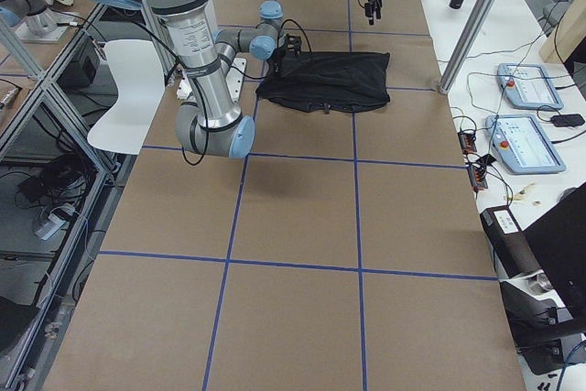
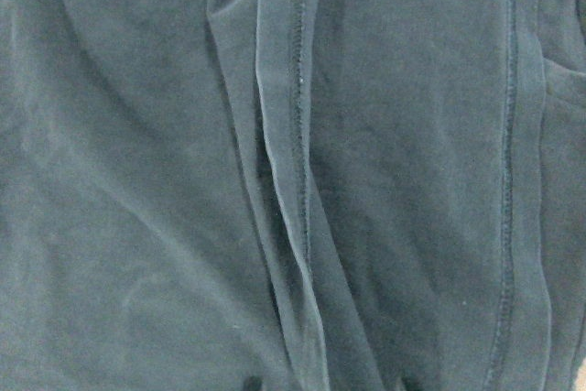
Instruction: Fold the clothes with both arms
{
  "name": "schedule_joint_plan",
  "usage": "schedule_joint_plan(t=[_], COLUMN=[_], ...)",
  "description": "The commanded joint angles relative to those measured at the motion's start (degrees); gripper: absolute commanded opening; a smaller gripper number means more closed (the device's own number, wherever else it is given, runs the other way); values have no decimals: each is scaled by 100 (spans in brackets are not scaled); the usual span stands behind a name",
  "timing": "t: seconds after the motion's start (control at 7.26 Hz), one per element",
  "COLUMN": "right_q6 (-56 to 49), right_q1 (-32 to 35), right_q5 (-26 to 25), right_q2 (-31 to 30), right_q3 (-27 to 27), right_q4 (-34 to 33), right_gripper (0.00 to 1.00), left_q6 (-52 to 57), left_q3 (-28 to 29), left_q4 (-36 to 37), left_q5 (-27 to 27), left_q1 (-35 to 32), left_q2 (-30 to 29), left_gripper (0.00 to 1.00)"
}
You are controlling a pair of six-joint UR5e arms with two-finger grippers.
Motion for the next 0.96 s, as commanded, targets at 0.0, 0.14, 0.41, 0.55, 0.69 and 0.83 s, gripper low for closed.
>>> schedule_joint_plan(t=[0.0,0.14,0.41,0.55,0.69,0.83], right_q6=[0,0,0,0,0,9], right_q1=[-94,-94,-24,-7,11,29], right_q5=[-62,-53,-18,-9,17,26], right_q2=[9,9,1,1,-8,-191], right_q3=[-48,-48,-31,-22,-4,83], right_q4=[-4,-4,-12,-30,-30,-30], right_gripper=[48,25,0,0,0,0], left_q6=[-2,7,-2,-2,-2,-2], left_q3=[-3,-3,-3,-3,-3,-3], left_q4=[0,0,0,0,0,0], left_q5=[0,0,0,0,0,0], left_q1=[0,0,0,0,0,0], left_q2=[0,0,0,0,-9,0], left_gripper=[100,100,100,100,100,100])
